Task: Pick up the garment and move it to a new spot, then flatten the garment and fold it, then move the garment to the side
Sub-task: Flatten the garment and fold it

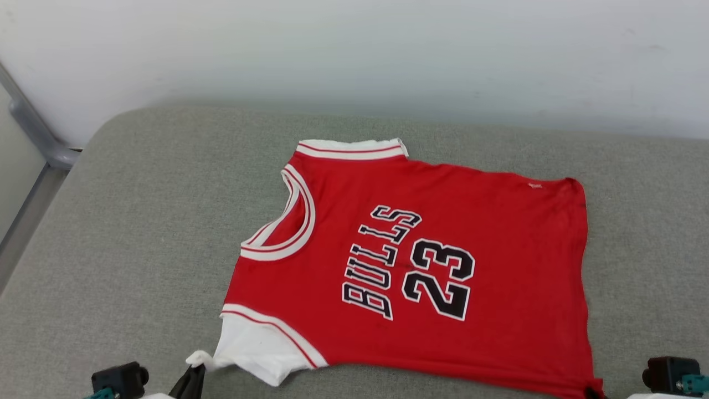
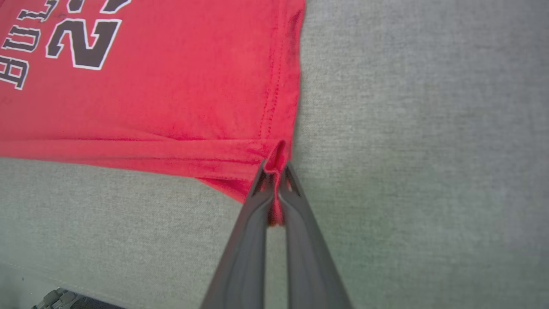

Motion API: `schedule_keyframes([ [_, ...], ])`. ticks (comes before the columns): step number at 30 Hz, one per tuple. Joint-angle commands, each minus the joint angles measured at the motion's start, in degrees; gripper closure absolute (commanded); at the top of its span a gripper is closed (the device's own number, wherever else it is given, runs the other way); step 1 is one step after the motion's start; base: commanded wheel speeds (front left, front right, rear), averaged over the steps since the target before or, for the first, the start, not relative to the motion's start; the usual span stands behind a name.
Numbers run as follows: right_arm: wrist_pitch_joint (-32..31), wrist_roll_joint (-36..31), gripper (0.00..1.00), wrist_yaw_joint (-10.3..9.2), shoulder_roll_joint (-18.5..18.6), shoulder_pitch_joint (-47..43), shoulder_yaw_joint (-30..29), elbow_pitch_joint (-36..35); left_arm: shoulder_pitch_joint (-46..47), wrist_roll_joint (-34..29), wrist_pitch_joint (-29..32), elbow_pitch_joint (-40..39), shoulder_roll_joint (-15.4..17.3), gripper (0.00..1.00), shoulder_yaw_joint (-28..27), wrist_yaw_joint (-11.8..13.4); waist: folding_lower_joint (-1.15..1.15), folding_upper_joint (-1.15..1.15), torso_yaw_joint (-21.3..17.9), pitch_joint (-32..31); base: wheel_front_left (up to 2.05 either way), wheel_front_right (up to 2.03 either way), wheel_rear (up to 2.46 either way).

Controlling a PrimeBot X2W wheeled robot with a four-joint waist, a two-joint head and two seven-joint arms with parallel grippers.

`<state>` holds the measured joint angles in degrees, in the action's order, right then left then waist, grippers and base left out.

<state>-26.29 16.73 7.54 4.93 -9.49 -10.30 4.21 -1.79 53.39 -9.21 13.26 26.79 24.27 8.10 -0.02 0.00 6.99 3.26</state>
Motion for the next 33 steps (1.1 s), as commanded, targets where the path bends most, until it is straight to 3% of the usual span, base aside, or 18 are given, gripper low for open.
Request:
schedule_keyframes([
  [1, -1.1, 0.5, 1.00, -0.10, -0.4, -2.2, 0.2, -1.7, -2.1, 0.2, 1.0, -1.5, 1.3, 1.00, -0.3, 2.0, 0.02, 0.00, 0.1, -1.2, 0.00, 0.00, 0.00],
  [6, -3.6, -0.1, 1.00, -0.10, -0.2, -5.1, 0.5, -5.5, -4.4, 0.2, 2.8, -8.3, 3.3, 1.00, -0.8, 4.5, 0.02, 0.00, -0.4, -1.9, 0.00, 0.00, 0.00],
  [14, -3.9, -2.1, 1.00, -0.09, 1.9, 1.8, 2.5, -8.4, 2.4, -2.4, 3.8, -13.3, 4.4, 1.00, -0.6, 4.5, 0.02, 0.00, -1.8, 1.0, 0.00, 0.00, 0.00],
  [22, -3.0, -4.3, 1.00, -0.09, 2.9, 10.9, 2.1, -6.1, 12.8, -3.4, 2.5, -9.0, 2.2, 1.00, -0.6, 1.3, 0.02, 0.00, -2.1, 7.2, 0.00, 0.00, 0.00],
  [33, -0.2, -6.5, 1.00, -0.09, 3.7, 20.8, 5.0, 2.5, 24.8, -2.2, 4.2, 4.4, -1.0, 1.00, 1.4, -5.3, 0.02, 0.00, -2.6, 15.1, 0.00, 0.00, 0.00],
])
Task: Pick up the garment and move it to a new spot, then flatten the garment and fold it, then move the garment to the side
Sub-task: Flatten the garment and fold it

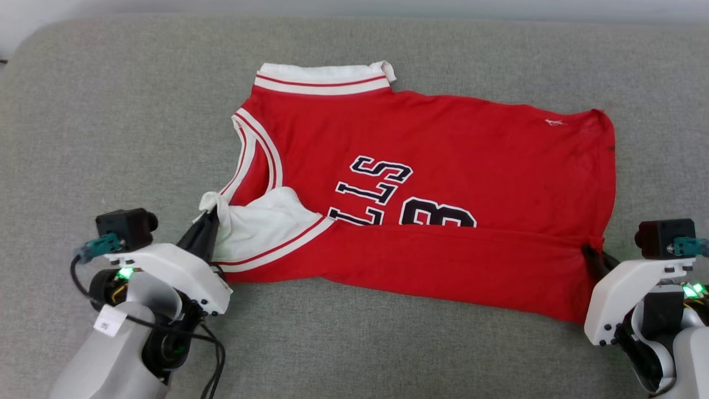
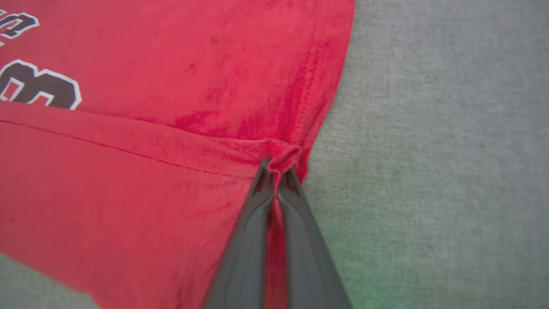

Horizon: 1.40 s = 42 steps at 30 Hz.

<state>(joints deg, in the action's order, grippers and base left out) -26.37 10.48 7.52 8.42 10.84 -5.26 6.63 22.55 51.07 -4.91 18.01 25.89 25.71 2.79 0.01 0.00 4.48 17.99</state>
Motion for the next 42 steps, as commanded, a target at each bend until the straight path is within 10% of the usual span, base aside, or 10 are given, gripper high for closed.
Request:
schedule_keyframes([
  [1, 0.2, -0.2, 1.00, -0.06, 0.2, 0.6, 0.3, 1.1, 1.0, 0.2, 0.4, 1.0, -0.4, 1.00, 0.4, -0.8, -0.01, 0.00, 0.0, 0.5, 0.00, 0.00, 0.00],
  [4, 1.8, -0.2, 0.69, -0.06, -0.1, 1.1, 1.0, 3.5, 2.4, 0.8, 1.8, 4.8, -1.1, 0.91, 1.3, -2.4, -0.01, 0.00, -0.1, 0.6, 0.00, 0.00, 0.00],
  [6, 3.2, 0.3, 0.38, -0.06, -0.2, 1.3, 1.7, 4.4, 3.0, 1.1, 2.1, 6.8, -1.5, 0.31, 1.6, -3.2, -0.01, 0.00, -0.3, 0.2, 0.00, 0.00, 0.00],
  [7, 4.2, 0.8, 0.00, -0.06, -0.4, 1.2, 1.9, 4.7, 3.2, 1.2, 1.7, 7.5, -1.7, 0.00, 1.5, -3.3, -0.01, 0.00, -0.4, 0.0, 0.00, 0.00, 0.00],
  [21, 28.6, -1.4, 0.00, -0.06, -3.2, -0.7, 0.1, 1.1, 1.1, 1.7, 3.0, 8.5, 3.0, 0.00, -0.4, -1.1, -0.01, 0.00, -1.5, -7.3, 0.00, 0.00, 0.00],
  [33, 28.4, -2.4, 0.00, -0.06, -5.4, -3.6, 0.7, -4.9, -3.7, 14.4, 30.7, -5.6, 13.2, 0.00, -1.5, 2.5, -0.01, 0.00, -3.7, -5.7, 0.00, 0.00, 0.00],
  [42, 28.0, -1.3, 0.00, -0.06, -5.6, -1.5, 1.0, -4.5, -3.6, 18.0, 37.2, -3.7, 12.0, 0.00, 0.2, 3.0, -0.01, 0.00, -5.6, -1.5, 0.00, 0.00, 0.00],
])
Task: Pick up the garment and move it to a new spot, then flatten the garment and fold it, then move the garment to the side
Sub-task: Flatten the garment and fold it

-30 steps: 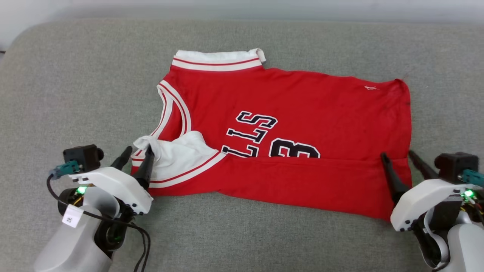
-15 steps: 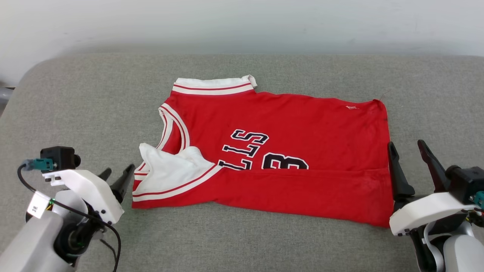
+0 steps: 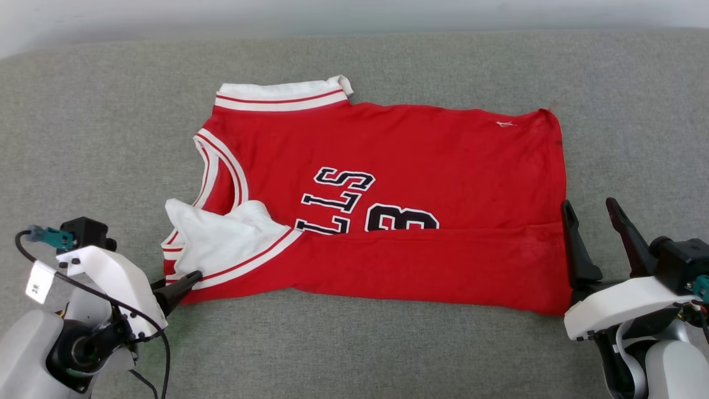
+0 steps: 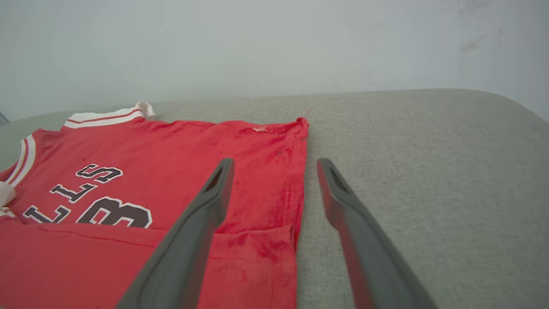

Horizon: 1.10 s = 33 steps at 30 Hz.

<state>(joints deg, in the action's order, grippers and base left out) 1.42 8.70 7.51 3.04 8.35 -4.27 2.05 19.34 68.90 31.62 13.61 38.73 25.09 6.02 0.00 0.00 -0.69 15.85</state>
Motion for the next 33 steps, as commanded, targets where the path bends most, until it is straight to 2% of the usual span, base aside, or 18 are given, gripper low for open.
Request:
schedule_keyframes([
  [1, 0.2, 0.7, 0.00, -0.04, -0.2, 1.2, 0.0, 0.2, -0.5, 0.3, 1.2, 1.4, -1.2, 0.00, 1.3, -0.2, 0.00, 0.00, -0.6, 0.8, 0.00, 0.00, 0.00],
  [2, 0.0, 0.8, 0.00, -0.04, -0.2, 1.2, 0.0, 0.5, -0.8, 0.5, 1.9, 2.3, -1.6, 0.00, 1.9, -0.1, 0.00, 0.00, -0.7, 1.0, 0.00, 0.00, 0.00],
  [3, -0.2, 1.2, 0.00, -0.04, -0.2, 1.1, 0.0, 0.6, -1.0, 0.5, 2.4, 3.0, -2.0, 0.27, 2.3, -0.3, 0.00, 0.00, -0.8, 1.2, 0.00, 0.00, 0.00],
  [5, -1.1, 1.4, 0.00, -0.04, -0.2, 1.1, -0.2, 1.0, -1.1, 1.1, 2.8, 3.9, -3.2, 0.93, 3.0, -1.3, 0.00, 0.00, -0.9, 1.4, 0.00, 0.00, 0.00],
  [6, -1.8, 1.3, 0.00, -0.04, -0.2, 0.9, -0.5, 1.1, -1.1, 1.3, 2.8, 4.3, -3.7, 1.00, 3.2, -1.8, 0.00, 0.00, -0.8, 1.4, 0.00, 0.00, 0.00],
  [10, -5.1, 1.8, 0.00, -0.04, -0.2, -0.1, -1.9, 0.9, -0.2, 0.8, 1.3, 4.9, -4.0, 1.00, 3.3, -3.6, 0.00, 0.00, -0.1, 1.2, 0.00, 0.00, 0.00],
  [13, -12.9, 3.3, 0.00, -0.04, 0.6, -1.6, -3.2, 0.6, 0.9, -0.9, -1.9, 4.5, -3.4, 1.00, 2.3, -4.9, 0.00, 0.00, 0.7, 0.2, 0.00, 0.00, 0.00],
  [17, -24.0, 5.1, 0.00, -0.04, 2.3, -3.3, -3.7, -0.8, 0.6, -2.7, -5.2, 1.7, -1.9, 1.00, 1.1, -4.5, 0.00, 0.00, 1.5, -1.1, 0.00, 0.00, 0.00],
  [18, -24.0, 5.1, 0.00, -0.04, 2.3, -3.3, -3.7, -0.8, 0.6, -2.7, -5.2, 1.7, -1.9, 1.00, 1.1, -4.5, 0.00, 0.00, 1.5, -1.1, 0.00, 0.00, 0.00],
  [23, -35.6, 6.5, 0.00, -0.04, 4.5, -4.0, -3.0, -4.0, -0.2, -4.9, -7.7, -3.4, -0.5, 1.00, 0.7, -3.3, 0.00, 0.00, 2.6, -1.5, 0.00, 0.00, 0.00],
  [28, -41.6, 6.4, 0.00, -0.04, 5.5, -2.6, -1.2, -4.3, 0.1, -6.2, -8.7, -7.4, -0.2, 1.00, 0.6, -2.5, 0.00, 0.00, 3.8, -0.1, 0.00, 0.00, 0.00],
  [33, -46.1, 8.1, 0.00, -0.04, 4.9, -2.0, 0.4, -0.3, 0.7, -7.0, -9.4, -9.1, -0.7, 1.00, 0.8, -2.0, 0.00, 0.00, 4.6, 1.5, 0.00, 0.00, 0.00],
])
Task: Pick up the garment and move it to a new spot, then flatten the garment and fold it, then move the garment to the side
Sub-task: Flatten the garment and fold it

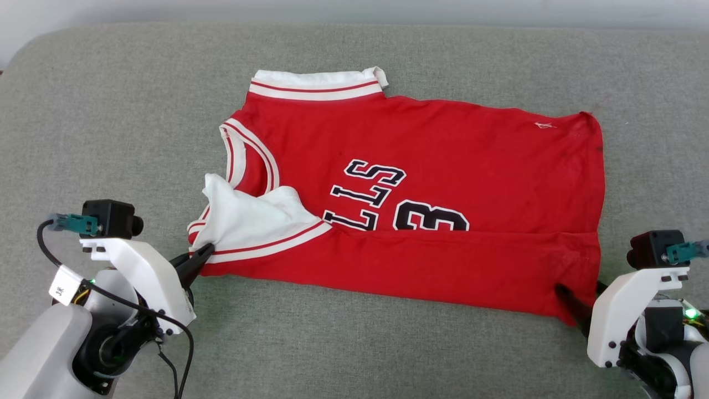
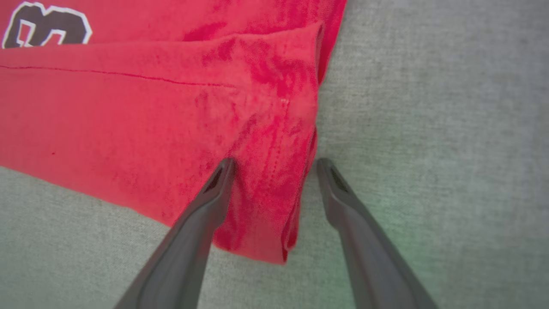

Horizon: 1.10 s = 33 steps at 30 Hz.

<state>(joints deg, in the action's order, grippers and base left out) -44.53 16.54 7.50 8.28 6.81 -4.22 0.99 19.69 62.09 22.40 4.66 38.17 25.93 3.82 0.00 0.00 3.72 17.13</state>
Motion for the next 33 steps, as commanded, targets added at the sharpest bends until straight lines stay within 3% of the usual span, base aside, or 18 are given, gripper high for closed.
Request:
schedule_keyframes([
  [1, -1.1, 0.3, 0.00, -0.02, -0.3, -0.4, 0.9, 1.8, 0.3, -0.4, -0.3, -0.2, -0.2, 1.00, 0.2, 0.2, 0.00, 0.00, 0.3, 0.4, 0.00, 0.00, 0.00],
  [2, -2.9, 1.9, 0.91, -0.01, -0.8, 0.0, 2.2, 4.2, -0.3, -0.6, -1.0, -0.2, -0.6, 1.00, 0.5, -0.3, 0.00, 0.00, 0.5, 0.8, 0.00, 0.00, 0.00],
  [3, -3.1, 2.2, 1.00, 0.00, -0.8, 0.1, 2.2, 4.6, -0.3, -0.6, -1.2, -0.1, -0.7, 1.00, 0.5, -0.4, 0.00, 0.00, 0.6, 0.8, 0.00, 0.00, 0.00],
  [13, -0.8, 0.5, 1.00, -0.04, 2.3, 1.7, 0.5, -0.4, -2.2, -2.5, -5.8, -0.9, -1.0, 1.00, 0.0, -0.2, 0.00, 0.00, 1.1, -2.0, 0.00, 0.00, 0.00],
  [20, -1.7, 0.5, 1.00, -0.04, 3.0, -2.0, -0.1, -2.0, -6.5, -3.2, -7.4, -1.7, -1.3, 1.00, 0.7, 1.6, 0.00, 0.00, 2.1, -7.5, 0.00, 0.00, 0.00],
  [28, -3.3, 1.8, 1.00, -0.04, 2.6, -9.9, -1.3, -4.0, -15.4, -1.2, -6.5, -3.3, -0.8, 1.00, 1.9, 4.8, 0.00, 0.00, 3.3, -13.3, 0.00, 0.00, 0.00],
  [33, -3.1, 2.1, 1.00, -0.04, 0.4, -15.2, -3.9, -5.3, -18.9, 0.1, -6.2, -1.9, -2.0, 1.00, 3.0, 5.3, 0.00, 0.00, 3.7, -14.0, 0.00, 0.00, 0.00],
])
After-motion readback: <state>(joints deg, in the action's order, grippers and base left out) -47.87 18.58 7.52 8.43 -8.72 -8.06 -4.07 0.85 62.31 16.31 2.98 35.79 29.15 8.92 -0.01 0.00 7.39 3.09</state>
